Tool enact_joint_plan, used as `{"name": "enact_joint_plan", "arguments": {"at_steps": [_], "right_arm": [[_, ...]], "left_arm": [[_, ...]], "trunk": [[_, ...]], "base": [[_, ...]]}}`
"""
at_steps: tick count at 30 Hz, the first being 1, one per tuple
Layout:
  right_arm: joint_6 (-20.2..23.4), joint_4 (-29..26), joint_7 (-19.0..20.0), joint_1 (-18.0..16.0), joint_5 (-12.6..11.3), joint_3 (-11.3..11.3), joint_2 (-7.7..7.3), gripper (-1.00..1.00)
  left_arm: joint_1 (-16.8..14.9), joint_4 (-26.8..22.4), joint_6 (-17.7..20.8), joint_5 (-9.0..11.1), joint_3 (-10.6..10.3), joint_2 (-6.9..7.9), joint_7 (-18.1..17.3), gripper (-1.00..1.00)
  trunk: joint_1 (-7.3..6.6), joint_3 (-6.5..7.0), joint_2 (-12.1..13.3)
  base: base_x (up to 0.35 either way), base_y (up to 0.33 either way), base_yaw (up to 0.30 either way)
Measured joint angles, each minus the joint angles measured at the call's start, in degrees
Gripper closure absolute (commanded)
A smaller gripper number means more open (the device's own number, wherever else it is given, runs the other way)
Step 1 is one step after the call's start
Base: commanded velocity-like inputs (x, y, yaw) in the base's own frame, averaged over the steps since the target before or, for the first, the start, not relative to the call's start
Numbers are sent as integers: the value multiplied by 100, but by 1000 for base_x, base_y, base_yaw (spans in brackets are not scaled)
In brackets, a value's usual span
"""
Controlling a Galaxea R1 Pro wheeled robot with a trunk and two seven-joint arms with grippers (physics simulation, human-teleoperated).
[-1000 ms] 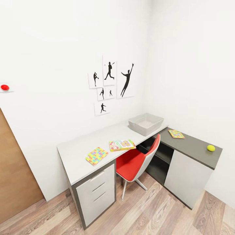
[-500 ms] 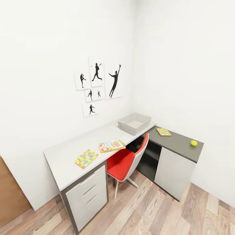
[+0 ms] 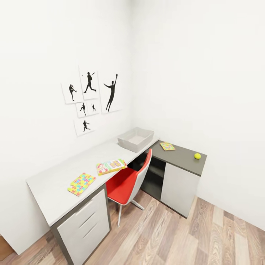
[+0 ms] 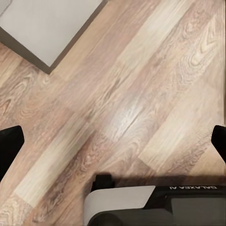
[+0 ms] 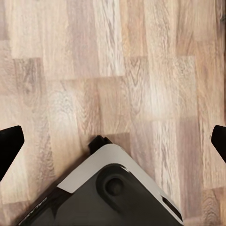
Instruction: Put all the toys in the child's room - the three board games (two on the bed and one on the table), the two jigsaw puzzles on the table, and the tennis ball on the table - inside the toy box on the table in the child's room.
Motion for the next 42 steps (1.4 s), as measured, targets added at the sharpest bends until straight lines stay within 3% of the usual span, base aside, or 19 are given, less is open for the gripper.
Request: {"name": "enact_joint_plan", "arguments": {"at_steps": [19,26,34,42], "right_arm": [[-94,12,-1,-1,90,33,48,-100],[-96,16,4,0,102,34,28,-100],[-185,122,15,6,141,59,8,-100],[-500,608,11,7,338,570,3,-100]], "left_arm": [[0,1,6,0,1,-8,-2,-100],[-1,0,13,0,5,-24,-2,-100],[-1,-1,14,0,6,-26,-2,-100],[-1,-2,12,0,7,-25,-2,-100]], "trunk": [[-418,339,762],[-419,337,764],[-419,334,764],[-419,334,764]], "base": [[0,0,-288],[0,0,-244],[0,0,-37],[0,0,-2]]}}
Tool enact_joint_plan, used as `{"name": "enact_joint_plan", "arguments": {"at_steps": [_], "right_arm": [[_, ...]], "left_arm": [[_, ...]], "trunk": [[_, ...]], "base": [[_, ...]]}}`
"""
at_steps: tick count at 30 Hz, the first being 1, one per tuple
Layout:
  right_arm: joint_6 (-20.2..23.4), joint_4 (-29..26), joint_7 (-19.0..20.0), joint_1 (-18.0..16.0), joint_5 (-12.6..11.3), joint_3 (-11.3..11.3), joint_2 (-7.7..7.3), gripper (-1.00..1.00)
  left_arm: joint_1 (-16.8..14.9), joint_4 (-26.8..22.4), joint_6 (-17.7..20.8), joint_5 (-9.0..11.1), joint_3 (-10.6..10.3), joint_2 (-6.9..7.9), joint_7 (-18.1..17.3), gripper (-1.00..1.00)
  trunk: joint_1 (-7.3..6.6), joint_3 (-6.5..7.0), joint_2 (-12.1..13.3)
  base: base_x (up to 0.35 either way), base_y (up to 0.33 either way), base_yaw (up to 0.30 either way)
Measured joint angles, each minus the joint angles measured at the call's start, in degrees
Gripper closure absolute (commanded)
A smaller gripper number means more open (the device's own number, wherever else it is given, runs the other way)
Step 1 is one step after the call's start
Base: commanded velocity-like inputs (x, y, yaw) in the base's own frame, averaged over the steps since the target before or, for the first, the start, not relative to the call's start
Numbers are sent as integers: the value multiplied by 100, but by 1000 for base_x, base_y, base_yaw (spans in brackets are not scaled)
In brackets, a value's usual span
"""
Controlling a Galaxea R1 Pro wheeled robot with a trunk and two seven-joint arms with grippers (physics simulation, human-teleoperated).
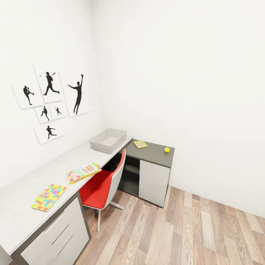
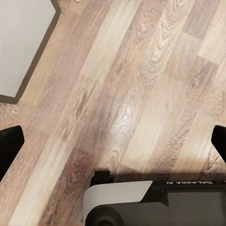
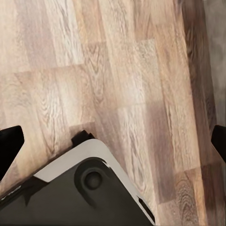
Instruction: Put all the toys in the child's room - the three board games (two on the bed and one on the table), the two jigsaw puzzles on the table, and the tennis ball on the table - inside the toy box on the table in the child's room.
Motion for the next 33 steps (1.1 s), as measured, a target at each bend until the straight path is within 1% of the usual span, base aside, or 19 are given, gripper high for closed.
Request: {"name": "enact_joint_plan", "arguments": {"at_steps": [2,9,20,24,27,28,30,31,32,33], "right_arm": [[-20,14,-1,0,-2,51,11,-100],[-34,2,-20,-6,-19,102,74,-100],[-34,1,-6,-9,-41,104,75,-100],[-34,-100,53,-9,-4,148,69,-100],[-10,-566,421,-24,14,173,46,-100],[11,-838,688,-26,12,178,24,-100],[70,-1349,1367,86,1,177,-6,-100],[92,-1451,1558,145,5,175,-9,-100],[135,-1605,1915,262,15,174,-14,-100],[154,-1667,2091,318,20,177,-14,-100]], "left_arm": [[2,0,-1,0,2,8,0,-100],[0,0,5,21,20,16,-12,-100],[0,0,2,9,9,36,-7,-100],[5,0,-3,4,13,49,-89,-100],[7,0,10,19,34,135,-401,-100],[8,0,13,29,41,210,-638,-100],[8,-4,24,47,63,378,-1279,-100],[9,-10,28,51,66,421,-1471,-100],[9,-23,35,55,73,510,-1856,-100],[9,-29,38,57,76,559,-2065,-100]], "trunk": [[0,0,0],[0,0,0],[0,0,0],[0,0,0],[0,0,0],[0,1,0],[0,0,0],[0,0,0],[0,0,-1],[0,0,0]], "base": [[0,0,0],[0,0,0],[0,0,0],[0,0,0],[0,0,0],[0,0,0],[0,0,0],[0,0,0],[0,0,0],[0,0,0]]}}
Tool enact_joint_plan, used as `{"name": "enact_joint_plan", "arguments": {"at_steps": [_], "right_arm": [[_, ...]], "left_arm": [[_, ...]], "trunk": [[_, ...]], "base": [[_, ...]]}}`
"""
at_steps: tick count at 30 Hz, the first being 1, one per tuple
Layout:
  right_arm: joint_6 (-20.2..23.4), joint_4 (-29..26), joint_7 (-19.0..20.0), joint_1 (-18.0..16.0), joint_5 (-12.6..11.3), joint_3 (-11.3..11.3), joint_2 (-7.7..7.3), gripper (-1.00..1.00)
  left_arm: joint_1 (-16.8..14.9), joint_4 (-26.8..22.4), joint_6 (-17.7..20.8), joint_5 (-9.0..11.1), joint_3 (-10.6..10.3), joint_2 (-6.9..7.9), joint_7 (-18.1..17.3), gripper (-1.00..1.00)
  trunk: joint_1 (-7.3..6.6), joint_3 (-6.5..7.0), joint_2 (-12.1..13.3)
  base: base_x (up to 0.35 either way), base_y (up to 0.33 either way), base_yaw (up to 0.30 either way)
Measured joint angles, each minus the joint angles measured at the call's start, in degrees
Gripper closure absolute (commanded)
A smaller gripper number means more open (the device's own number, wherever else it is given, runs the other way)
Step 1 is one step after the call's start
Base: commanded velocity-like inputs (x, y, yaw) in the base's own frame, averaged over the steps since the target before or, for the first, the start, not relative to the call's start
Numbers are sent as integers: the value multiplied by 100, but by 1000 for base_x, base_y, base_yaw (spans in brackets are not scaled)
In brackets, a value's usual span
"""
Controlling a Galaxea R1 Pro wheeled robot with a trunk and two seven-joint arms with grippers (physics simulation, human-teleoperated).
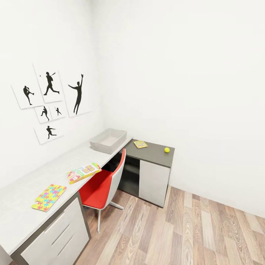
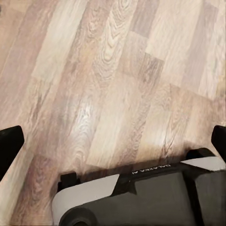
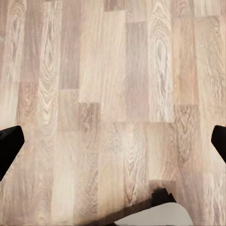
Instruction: Put all the toys in the child's room - the three board games (two on the bed and one on the table), the two jigsaw puzzles on the table, and the tennis ball on the table - inside the toy box on the table in the child's room.
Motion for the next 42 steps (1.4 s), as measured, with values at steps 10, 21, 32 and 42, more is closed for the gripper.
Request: {"name": "enact_joint_plan", "arguments": {"at_steps": [10,21,32,42], "right_arm": [[523,-1169,1931,239,13,28,-13,-100],[3986,-5357,2176,319,-50,123,84,-100],[4324,-5532,2174,332,-48,447,77,-100],[4378,-5537,2161,316,-48,631,40,-100]], "left_arm": [[-12,-1260,1101,18,293,904,-4367,-100],[-7,-4499,3935,-27,1236,1027,-6192,-100],[-7,-4743,4139,-53,808,993,-6210,-100],[-7,-4745,4097,-52,706,939,-6181,-100]], "trunk": [[0,2,0],[0,0,0],[0,0,1],[0,0,1]], "base": [[0,0,0],[0,0,0],[0,0,0],[0,0,0]]}}
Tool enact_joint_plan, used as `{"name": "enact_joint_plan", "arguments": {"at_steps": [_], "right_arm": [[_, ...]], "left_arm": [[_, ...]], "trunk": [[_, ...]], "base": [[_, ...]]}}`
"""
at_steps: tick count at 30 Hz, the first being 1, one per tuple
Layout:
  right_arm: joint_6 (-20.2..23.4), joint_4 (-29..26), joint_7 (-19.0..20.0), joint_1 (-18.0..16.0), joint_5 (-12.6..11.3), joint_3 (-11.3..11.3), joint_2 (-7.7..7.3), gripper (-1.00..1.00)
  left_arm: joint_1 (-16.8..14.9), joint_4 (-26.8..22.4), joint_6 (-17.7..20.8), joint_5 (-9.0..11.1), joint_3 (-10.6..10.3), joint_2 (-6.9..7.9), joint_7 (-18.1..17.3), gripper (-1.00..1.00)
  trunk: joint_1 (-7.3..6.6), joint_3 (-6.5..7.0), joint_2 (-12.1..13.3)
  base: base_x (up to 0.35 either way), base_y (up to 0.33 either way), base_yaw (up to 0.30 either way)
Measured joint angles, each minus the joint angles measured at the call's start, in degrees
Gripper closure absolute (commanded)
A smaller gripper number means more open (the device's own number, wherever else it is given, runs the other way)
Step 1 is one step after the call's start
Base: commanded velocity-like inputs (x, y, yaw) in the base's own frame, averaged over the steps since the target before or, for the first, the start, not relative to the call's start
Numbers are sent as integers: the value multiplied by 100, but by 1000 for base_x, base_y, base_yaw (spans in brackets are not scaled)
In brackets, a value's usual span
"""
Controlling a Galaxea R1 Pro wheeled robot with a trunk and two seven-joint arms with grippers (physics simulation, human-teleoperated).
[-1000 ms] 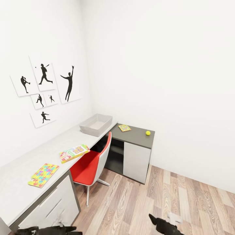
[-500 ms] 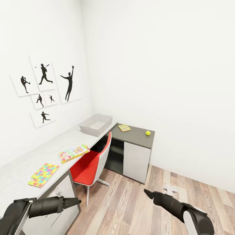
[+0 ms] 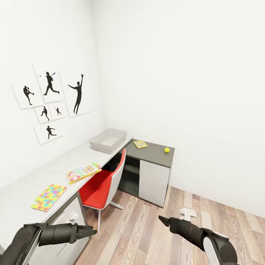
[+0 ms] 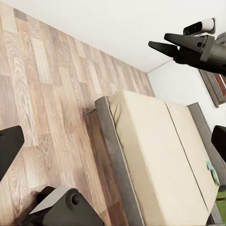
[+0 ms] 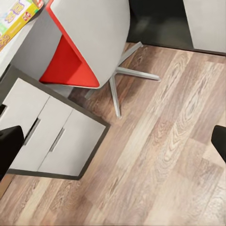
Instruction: Put all the toys in the child's room - the three board games (two on the bed and one on the table), the two jigsaw puzzles on the table, and the tennis ball on the table - inside the toy box on the table in the child's room.
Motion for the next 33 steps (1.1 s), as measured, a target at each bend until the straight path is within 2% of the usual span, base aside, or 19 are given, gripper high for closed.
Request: {"name": "enact_joint_plan", "arguments": {"at_steps": [7,18,26,33], "right_arm": [[185,-28,7,3,-8,22,-36,-100],[230,-35,11,11,-10,9,-56,-100],[232,-36,15,12,-12,5,-59,-100],[248,-37,30,10,-22,-58,-66,-100]], "left_arm": [[0,-1,-30,25,31,-2,-40,-100],[0,0,-15,45,71,7,-67,-100],[0,3,26,43,280,11,-65,-100],[0,-3,56,49,337,19,-77,-100]], "trunk": [[-1,0,-1],[0,0,-1],[-2,0,-1],[-2,0,-1]], "base": [[41,0,0],[110,-7,0],[209,-147,0],[243,-209,0]]}}
